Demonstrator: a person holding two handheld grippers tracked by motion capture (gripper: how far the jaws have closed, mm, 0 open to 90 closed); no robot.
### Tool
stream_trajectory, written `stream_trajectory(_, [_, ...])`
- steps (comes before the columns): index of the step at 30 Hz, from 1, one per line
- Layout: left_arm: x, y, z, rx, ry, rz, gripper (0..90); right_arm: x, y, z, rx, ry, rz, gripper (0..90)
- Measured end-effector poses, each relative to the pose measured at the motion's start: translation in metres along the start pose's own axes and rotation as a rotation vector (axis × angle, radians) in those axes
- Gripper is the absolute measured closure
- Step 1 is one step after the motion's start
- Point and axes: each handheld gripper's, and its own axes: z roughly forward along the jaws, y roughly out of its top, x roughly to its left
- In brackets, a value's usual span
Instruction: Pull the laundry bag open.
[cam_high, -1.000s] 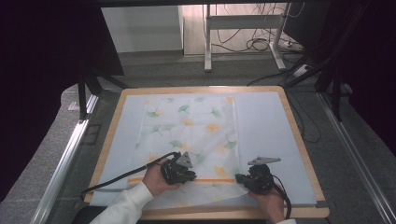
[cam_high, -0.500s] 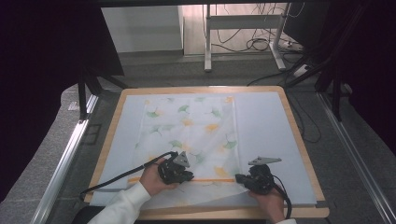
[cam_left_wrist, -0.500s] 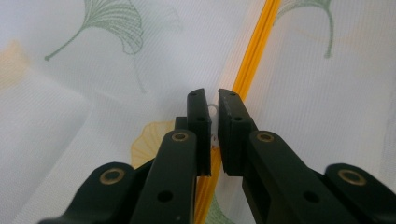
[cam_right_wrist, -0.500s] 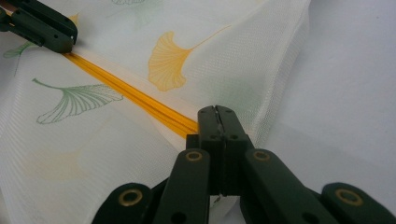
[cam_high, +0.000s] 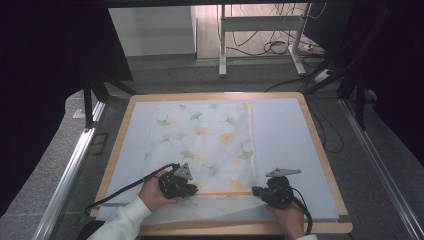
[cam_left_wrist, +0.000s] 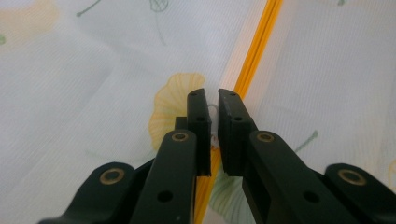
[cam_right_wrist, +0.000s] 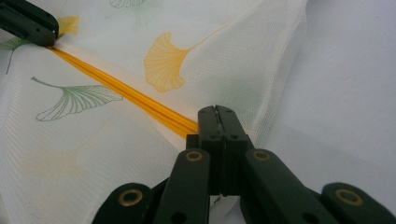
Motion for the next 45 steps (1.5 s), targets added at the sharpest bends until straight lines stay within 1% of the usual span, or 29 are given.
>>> stream_trajectory(7, [0.001,-0.004,-0.003,0.003,0.011,0.001,85.0,0.000,0.000,0.000,-0.002,-0.001,0.004,89.8])
stream_trajectory(13, [0.002,-0.009,-0.006,0.004,0.019,-0.007,85.0,0.000,0.000,0.000,-0.003,0.001,0.003,89.8])
stream_trajectory(20, [0.006,-0.016,-0.011,0.000,0.023,-0.031,85.0,0.000,-0.001,0.000,-0.004,0.001,0.003,89.8])
stream_trajectory(21, [0.005,-0.018,-0.011,-0.009,0.022,-0.046,85.0,0.000,-0.001,0.000,-0.004,0.001,0.002,89.8])
stream_trajectory(22, [0.006,-0.019,-0.012,-0.007,0.024,-0.049,85.0,0.000,-0.001,0.000,-0.004,0.001,0.002,89.8])
stream_trajectory(24, [0.007,-0.021,-0.014,-0.007,0.030,-0.049,85.0,0.000,-0.001,0.000,-0.004,0.002,0.002,89.8])
stream_trajectory(27, [0.008,-0.025,-0.016,-0.013,0.030,-0.064,84.9,0.000,-0.001,0.000,-0.005,0.002,0.003,89.8])
stream_trajectory(33, [0.011,-0.032,-0.021,-0.009,0.043,-0.072,85.0,0.000,-0.001,0.000,-0.005,0.001,0.003,89.8])
stream_trajectory(42, [0.016,-0.045,-0.029,-0.013,0.053,-0.104,85.0,0.000,-0.001,0.000,-0.006,0.002,0.002,89.8])
stream_trajectory(45, [0.016,-0.047,-0.031,-0.012,0.058,-0.104,84.9,0.000,-0.001,0.000,-0.006,0.001,0.001,89.7])
